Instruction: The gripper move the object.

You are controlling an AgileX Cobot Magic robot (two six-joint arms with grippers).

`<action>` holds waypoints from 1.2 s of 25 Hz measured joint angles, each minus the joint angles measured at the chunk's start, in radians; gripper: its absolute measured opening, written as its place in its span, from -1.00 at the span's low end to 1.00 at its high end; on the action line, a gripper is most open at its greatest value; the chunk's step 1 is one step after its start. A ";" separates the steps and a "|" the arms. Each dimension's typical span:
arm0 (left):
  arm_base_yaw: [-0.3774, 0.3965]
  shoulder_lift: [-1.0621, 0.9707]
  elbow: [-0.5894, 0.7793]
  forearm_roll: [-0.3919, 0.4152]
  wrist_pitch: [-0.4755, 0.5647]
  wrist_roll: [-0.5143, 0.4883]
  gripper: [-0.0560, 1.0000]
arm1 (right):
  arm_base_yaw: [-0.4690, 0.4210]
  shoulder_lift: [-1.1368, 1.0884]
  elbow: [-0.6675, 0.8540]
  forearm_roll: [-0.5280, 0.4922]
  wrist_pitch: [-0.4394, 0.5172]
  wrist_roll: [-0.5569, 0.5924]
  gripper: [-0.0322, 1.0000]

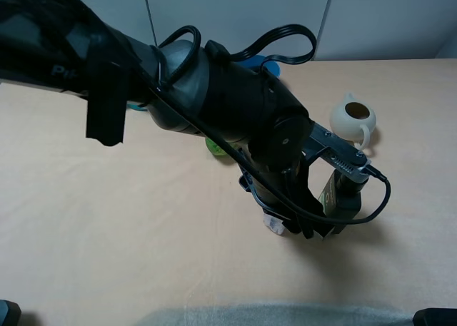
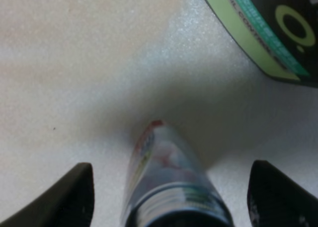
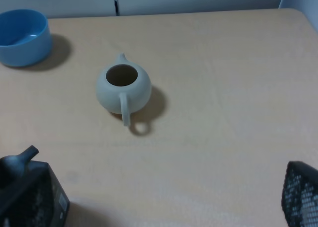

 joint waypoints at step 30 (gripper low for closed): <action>0.000 -0.159 0.000 0.000 0.195 0.014 0.34 | 0.000 0.000 0.000 0.001 0.000 0.000 0.40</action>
